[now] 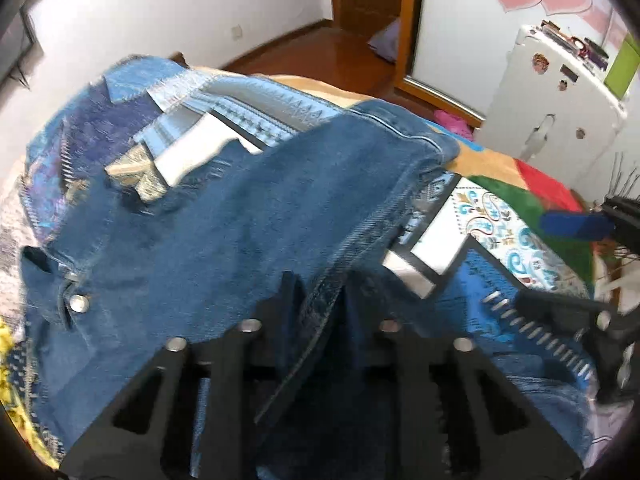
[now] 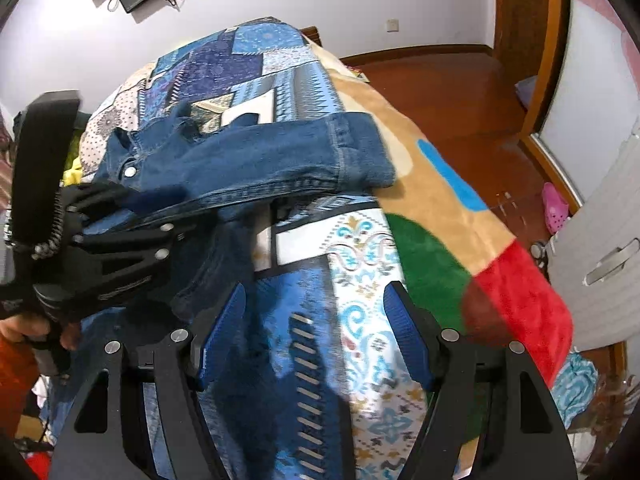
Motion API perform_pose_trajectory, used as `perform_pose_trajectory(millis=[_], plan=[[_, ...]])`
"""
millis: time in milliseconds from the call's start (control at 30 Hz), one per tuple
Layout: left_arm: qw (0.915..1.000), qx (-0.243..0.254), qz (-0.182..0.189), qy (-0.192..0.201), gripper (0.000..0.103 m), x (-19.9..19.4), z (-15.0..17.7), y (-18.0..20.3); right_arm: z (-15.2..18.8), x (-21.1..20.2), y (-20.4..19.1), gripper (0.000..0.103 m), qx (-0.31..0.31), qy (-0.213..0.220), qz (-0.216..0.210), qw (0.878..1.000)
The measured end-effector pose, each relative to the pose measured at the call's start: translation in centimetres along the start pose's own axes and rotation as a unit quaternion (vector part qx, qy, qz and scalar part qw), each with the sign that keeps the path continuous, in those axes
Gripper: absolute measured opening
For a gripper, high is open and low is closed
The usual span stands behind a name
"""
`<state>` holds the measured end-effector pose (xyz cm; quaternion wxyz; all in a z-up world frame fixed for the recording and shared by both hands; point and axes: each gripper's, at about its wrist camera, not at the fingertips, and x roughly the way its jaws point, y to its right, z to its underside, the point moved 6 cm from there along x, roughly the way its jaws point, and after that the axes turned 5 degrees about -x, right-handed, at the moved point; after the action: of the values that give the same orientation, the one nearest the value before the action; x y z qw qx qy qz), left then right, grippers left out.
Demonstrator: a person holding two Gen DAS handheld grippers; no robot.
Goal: Fold large clothes
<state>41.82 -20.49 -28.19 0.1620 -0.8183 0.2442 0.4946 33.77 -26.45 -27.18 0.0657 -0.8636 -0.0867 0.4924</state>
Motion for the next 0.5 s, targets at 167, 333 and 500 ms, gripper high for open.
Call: perform_pose_trajectory(millis=[167, 333, 500], plan=[[0.9973, -0.059, 0.026, 0.035, 0.01, -2.7, -1.0, -2.0, 0.1, 0.4, -2.1, 0.068, -0.013, -0.003, -0.021, 1.0], [0.9888, -0.104, 0.015, 0.106, 0.01, -9.4, -1.7, -6.0, 1.2, 2.1, -3.6, 0.068, -0.037, -0.03, -0.009, 0.999], [0.9772, -0.149, -0.034, 0.148, 0.01, -14.5, 1.5, -12.2, 2.2, 2.4, -4.0, 0.069, -0.064, -0.031, 0.026, 0.997]])
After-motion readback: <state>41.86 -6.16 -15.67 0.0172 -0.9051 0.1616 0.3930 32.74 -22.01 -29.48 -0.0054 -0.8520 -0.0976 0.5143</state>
